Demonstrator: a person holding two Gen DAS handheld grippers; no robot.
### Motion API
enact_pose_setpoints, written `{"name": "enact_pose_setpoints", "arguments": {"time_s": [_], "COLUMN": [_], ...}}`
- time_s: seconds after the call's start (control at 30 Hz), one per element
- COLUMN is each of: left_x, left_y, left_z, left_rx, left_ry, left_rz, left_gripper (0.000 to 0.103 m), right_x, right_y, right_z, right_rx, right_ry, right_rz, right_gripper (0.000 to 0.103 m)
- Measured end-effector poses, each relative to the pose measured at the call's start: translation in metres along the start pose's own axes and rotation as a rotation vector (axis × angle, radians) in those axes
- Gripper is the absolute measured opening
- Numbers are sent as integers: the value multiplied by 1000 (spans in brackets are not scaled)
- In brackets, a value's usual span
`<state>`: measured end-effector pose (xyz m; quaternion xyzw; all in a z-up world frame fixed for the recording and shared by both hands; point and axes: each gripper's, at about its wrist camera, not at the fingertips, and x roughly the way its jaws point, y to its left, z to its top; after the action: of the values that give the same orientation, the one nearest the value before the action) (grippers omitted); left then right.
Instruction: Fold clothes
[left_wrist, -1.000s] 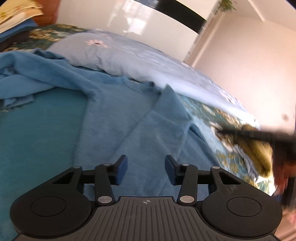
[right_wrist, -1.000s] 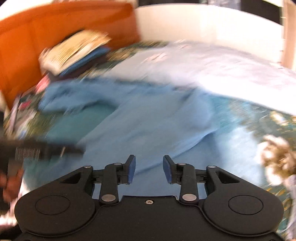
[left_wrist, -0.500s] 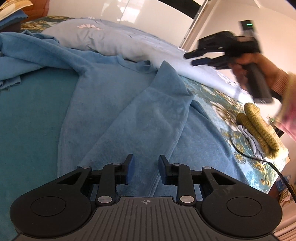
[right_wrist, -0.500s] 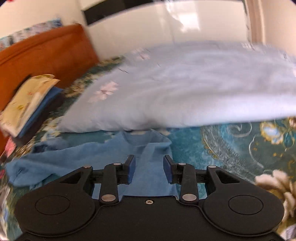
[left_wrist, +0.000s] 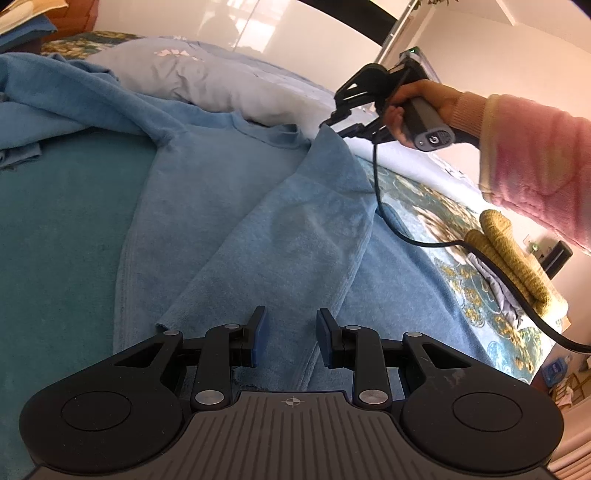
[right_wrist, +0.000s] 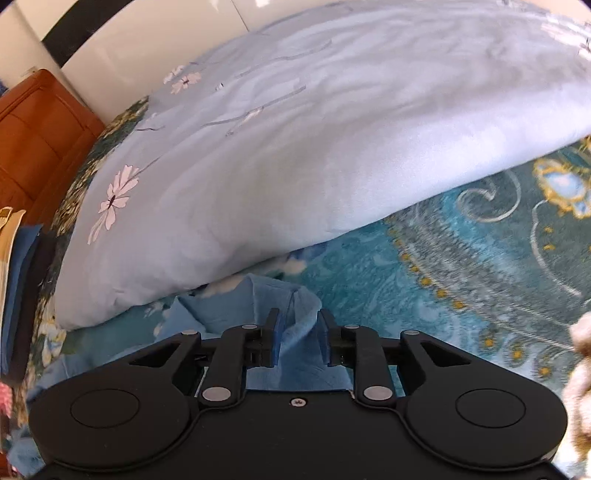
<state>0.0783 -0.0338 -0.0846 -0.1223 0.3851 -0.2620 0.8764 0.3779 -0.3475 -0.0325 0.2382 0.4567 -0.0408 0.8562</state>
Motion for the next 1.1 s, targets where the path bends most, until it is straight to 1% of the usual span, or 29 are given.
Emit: {"name": "enact_pose_setpoints", "arguments": {"time_s": [0.1, 0.17, 0.23, 0.27, 0.3, 0.33, 0.37, 0.43, 0.53, 0.6, 0.63, 0.67, 0.7, 0.73, 0.83, 0.93, 1.0, 1.07, 1.1], "left_x": [-1, -1, -1, -2, -2, -2, -3, -3, -3, -3, -3, -3, -3, -3, -2, -2, -2, -2, -2], "left_y": [1, 1, 3, 3, 4, 5, 5, 6, 8, 9, 9, 9, 9, 10, 10, 11, 11, 12, 12], "left_z": [-1, -2, -2, -2, -2, -2, -2, -3, -3, -3, -3, -3, -3, -3, -3, -3, -3, -3, -3], "left_rx": [-7, -13, -19, -23, -26, -30, -34, -40, -48, -53, -54, -56, -57, -59, -63, -67, -70, -75, -78], "left_ry": [-2, -3, -3, -4, -4, -4, -5, -5, -6, -6, -5, -5, -5, -5, -4, -4, -4, -3, -3], "left_rz": [-5, -9, -14, -16, -19, -22, -25, -29, -35, -38, -39, -41, -42, -44, -48, -52, -55, -57, -59], "left_gripper": [25, 25, 25, 25, 25, 25, 25, 25, 25, 25, 25, 25, 25, 25, 25, 26, 26, 26, 27], "right_x": [13, 21, 29, 31, 33, 34, 34, 33, 31, 34, 35, 39, 43, 46, 48, 38, 20, -7, -21], "right_y": [6, 13, 22, 26, 32, 37, 43, 55, 73, 81, 85, 88, 91, 91, 87, 82, 79, 72, 67], "right_z": [5, 6, 5, 5, 4, 2, 1, -2, -7, -9, -10, -13, -15, -16, -16, -14, -13, -13, -14], "right_rx": [-8, -52, -113, -150, -194, -242, -298, -426, -631, -719, -758, -806, -862, -887, -852, -831, -800, -755, -729], "right_ry": [30, 52, 76, 83, 91, 95, 93, 62, -9, -41, -62, -77, -87, -87, -70, -84, -114, -157, -176], "right_rz": [-36, -83, -123, -139, -156, -177, -205, -274, -382, -424, -451, -487, -532, -549, -513, -466, -390, -300, -254], "right_gripper": [27, 28, 27, 22, 11, 6, 6, 4, 3, 3, 0, 0, 0, 0, 0, 1, 2, 3, 8]}}
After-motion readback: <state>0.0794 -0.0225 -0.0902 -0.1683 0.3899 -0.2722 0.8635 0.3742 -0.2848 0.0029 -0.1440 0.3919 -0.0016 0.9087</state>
